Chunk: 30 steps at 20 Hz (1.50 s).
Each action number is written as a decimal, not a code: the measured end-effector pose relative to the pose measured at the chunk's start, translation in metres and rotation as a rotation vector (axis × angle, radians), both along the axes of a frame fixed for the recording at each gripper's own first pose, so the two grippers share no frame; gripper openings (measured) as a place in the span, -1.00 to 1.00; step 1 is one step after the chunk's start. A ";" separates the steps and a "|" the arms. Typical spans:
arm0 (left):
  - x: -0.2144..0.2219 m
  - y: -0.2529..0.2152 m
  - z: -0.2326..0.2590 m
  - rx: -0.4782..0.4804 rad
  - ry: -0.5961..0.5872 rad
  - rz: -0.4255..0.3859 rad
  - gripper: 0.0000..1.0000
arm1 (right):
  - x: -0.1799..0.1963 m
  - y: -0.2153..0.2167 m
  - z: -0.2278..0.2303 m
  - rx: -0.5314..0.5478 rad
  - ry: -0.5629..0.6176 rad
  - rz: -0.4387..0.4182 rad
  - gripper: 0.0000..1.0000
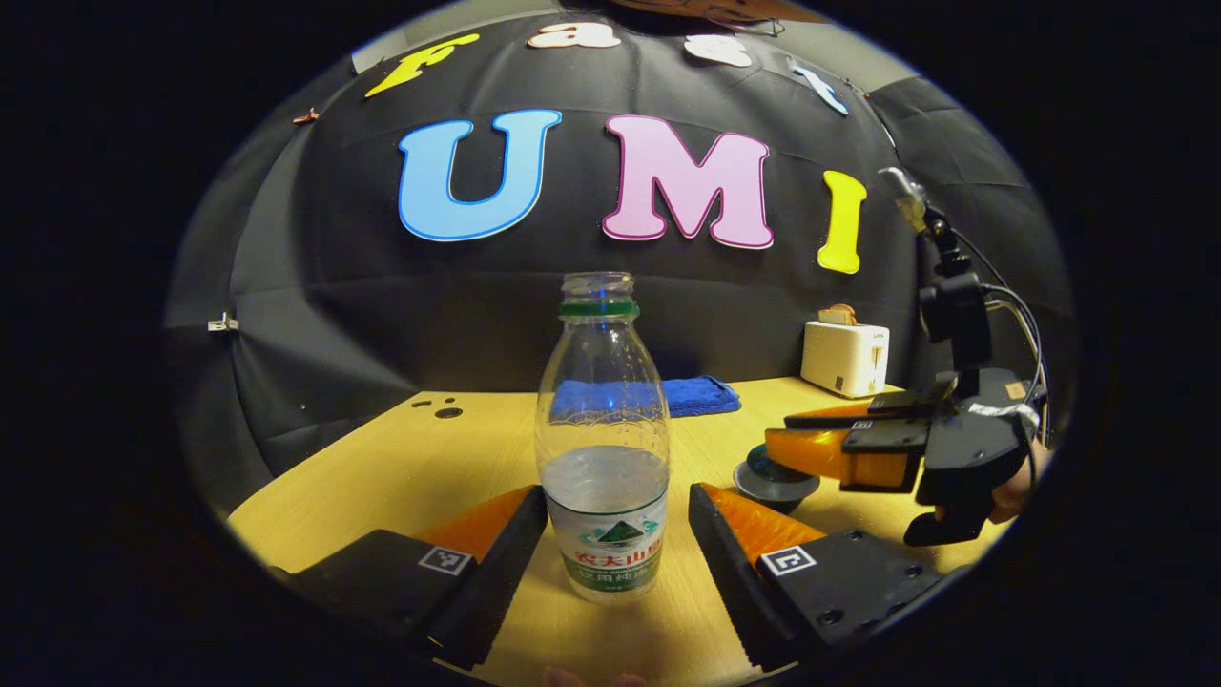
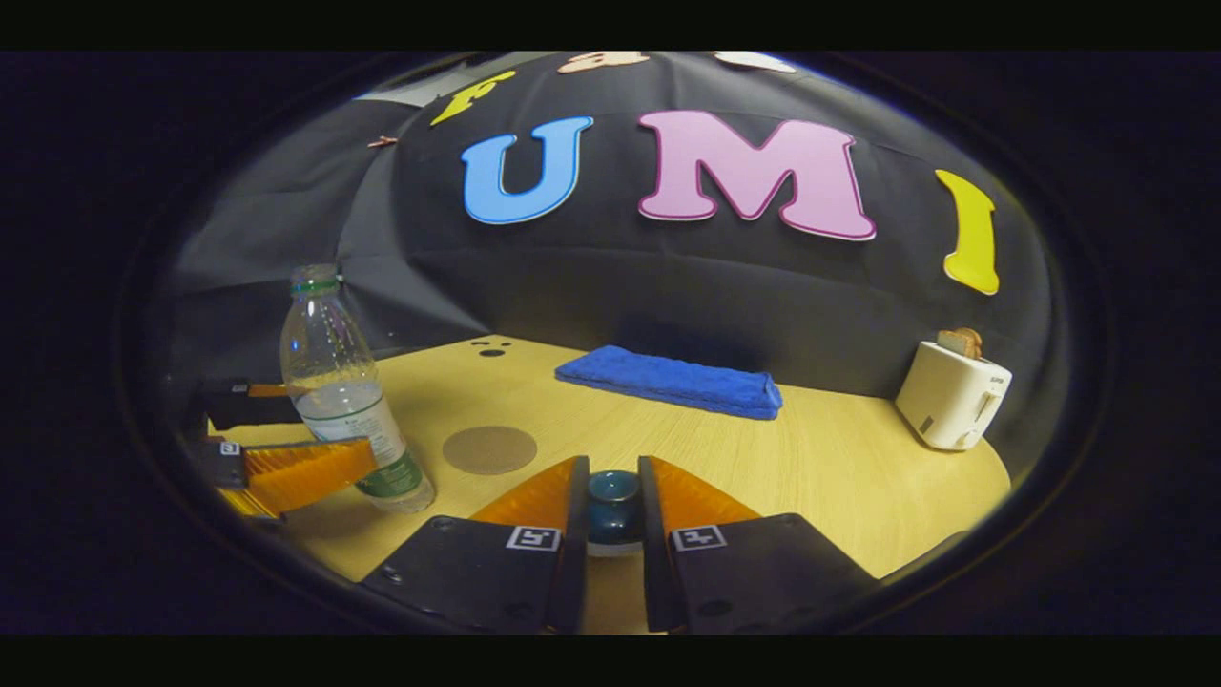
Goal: Open the teacup lid with one hand, grasp the water bottle and pour water into the teacup with the other hand; after pouring, place the water bottle on the coaster and then close the teacup lid.
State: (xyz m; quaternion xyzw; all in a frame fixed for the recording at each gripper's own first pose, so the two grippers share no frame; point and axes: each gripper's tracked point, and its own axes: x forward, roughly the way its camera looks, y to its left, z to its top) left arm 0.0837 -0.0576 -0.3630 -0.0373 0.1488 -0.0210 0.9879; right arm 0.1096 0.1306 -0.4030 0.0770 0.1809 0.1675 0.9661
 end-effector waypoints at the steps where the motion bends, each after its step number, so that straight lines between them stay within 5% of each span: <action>1: 0.001 0.002 -0.001 0.001 0.004 0.012 0.88 | 0.001 -0.007 0.006 -0.004 -0.010 -0.007 -0.45; 4: 0.002 0.006 -0.011 -0.007 0.023 0.047 0.96 | -0.002 -0.027 0.014 -0.012 -0.028 -0.024 -0.36; 9: 0.001 0.006 -0.027 -0.041 0.080 0.077 0.86 | -0.008 -0.056 0.015 -0.033 -0.031 -0.046 -0.54; 10: 0.004 0.006 -0.028 -0.031 0.079 0.085 0.57 | -0.009 -0.060 0.014 -0.031 -0.030 -0.050 -0.54; 13: 0.003 0.006 -0.024 0.013 0.079 0.064 0.51 | -0.013 -0.072 0.012 -0.017 -0.025 -0.071 -0.37; 14: 0.003 0.008 -0.024 0.054 0.085 0.050 0.50 | -0.014 -0.078 0.012 -0.017 -0.025 -0.077 -0.54; 19: 0.014 0.029 -0.019 0.443 0.149 0.032 0.49 | -0.018 -0.103 0.010 -0.028 -0.030 -0.102 -0.37; 22: 0.020 0.035 -0.021 0.656 0.190 -0.007 0.47 | -0.021 -0.118 0.008 -0.037 -0.033 -0.108 -0.46; 23: 0.022 0.032 -0.023 0.706 0.200 -0.026 0.47 | -0.023 -0.124 0.007 -0.040 -0.033 -0.112 -0.54; 25: 0.030 0.029 -0.028 0.800 0.223 -0.057 0.47 | -0.024 -0.134 0.004 -0.049 -0.035 -0.118 -0.37; 26: 0.034 0.027 -0.030 0.841 0.233 -0.068 0.47 | -0.025 -0.139 0.003 -0.057 -0.037 -0.121 -0.54; 30: 0.042 0.020 -0.029 0.987 0.223 -0.095 0.46 | -0.028 -0.155 -0.004 -0.085 -0.039 -0.127 -0.54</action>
